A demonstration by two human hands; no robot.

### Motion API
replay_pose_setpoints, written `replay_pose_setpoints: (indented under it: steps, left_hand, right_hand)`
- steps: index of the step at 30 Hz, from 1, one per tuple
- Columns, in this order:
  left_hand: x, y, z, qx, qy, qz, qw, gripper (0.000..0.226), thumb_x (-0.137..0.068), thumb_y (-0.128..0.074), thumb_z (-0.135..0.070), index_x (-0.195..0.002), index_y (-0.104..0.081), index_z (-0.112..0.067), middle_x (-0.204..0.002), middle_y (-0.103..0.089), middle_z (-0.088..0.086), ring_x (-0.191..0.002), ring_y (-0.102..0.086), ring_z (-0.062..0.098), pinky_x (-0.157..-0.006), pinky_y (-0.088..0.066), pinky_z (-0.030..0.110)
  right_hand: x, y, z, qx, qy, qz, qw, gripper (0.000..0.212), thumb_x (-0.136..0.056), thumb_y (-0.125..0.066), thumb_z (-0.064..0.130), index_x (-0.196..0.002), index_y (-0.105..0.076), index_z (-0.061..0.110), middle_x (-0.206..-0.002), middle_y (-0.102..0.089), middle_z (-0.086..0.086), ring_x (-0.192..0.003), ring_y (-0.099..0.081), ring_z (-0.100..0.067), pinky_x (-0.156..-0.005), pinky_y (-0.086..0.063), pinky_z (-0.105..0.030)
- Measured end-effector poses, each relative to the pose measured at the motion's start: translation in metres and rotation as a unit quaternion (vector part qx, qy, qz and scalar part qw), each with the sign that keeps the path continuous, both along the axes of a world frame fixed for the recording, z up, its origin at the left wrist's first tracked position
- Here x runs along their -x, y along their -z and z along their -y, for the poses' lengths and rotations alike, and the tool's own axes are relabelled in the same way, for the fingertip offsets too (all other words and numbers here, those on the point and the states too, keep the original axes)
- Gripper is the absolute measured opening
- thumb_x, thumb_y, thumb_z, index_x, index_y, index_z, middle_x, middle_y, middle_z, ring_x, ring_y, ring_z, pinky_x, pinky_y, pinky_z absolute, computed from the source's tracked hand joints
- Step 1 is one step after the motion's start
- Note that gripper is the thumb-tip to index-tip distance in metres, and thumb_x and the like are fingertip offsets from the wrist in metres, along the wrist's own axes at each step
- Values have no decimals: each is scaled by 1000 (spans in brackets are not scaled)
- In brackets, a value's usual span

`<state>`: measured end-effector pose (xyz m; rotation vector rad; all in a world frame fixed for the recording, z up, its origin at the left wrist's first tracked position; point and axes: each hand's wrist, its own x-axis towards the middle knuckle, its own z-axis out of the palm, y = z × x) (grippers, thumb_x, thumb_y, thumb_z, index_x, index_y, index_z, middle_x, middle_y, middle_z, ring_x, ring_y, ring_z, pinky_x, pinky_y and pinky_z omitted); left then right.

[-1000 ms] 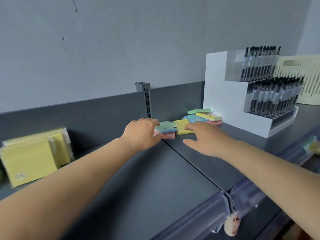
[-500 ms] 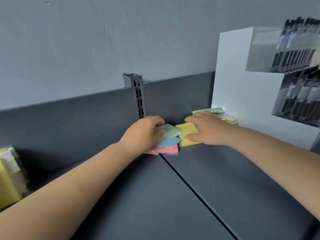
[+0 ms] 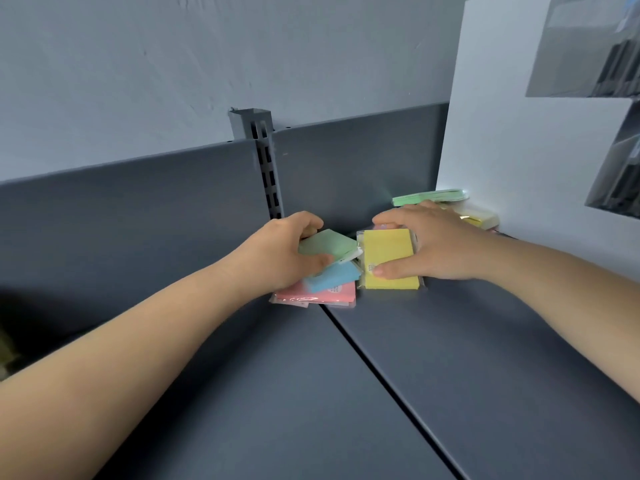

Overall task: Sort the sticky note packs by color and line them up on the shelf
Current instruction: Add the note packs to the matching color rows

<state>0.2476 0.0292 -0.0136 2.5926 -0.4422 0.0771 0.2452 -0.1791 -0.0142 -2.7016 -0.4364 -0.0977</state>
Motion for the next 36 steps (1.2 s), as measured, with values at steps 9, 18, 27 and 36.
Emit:
replay_pose_setpoints:
  steps: [9,18,27,36]
  left_hand:
    - [2,0,2,185,-23,-11,982,61,-66,-79,-7,-115,-49,-27,-102,-52,-4,-98,-55,16,-81,-46,25]
    - [5,-2,0,345,-27,-86,934,63,-63,-76,10,-117,-56,-18,-106,-66,8,-89,-63,19,-76,-53,28]
    - [22,-26,-12,386,-59,-90,916,24,-80,-63,6,-95,-65,-12,-99,-69,9,-85,-65,24,-84,-53,39]
    - [105,-37,-34,399,-141,-33,906,18,-80,-65,4,-89,-63,-11,-82,-72,-3,-70,-69,10,-61,-56,20]
  right_hand:
    - [5,-6,-1,-163,-20,65,984,46,-67,-81,22,-101,-53,37,-96,-47,17,-84,-49,5,-69,-38,-10]
    - [2,-9,3,-358,-42,-55,931,39,-80,-63,-4,-96,-61,30,-90,-59,13,-60,-59,-1,-47,-41,-19]
    - [5,-14,3,-461,-51,-104,880,35,-82,-58,-8,-92,-62,25,-92,-65,6,-63,-60,-18,-56,-37,-33]
    - [42,-34,-8,-522,-125,-97,838,36,-83,-59,-6,-95,-60,28,-102,-62,5,-80,-63,-15,-49,-49,-23]
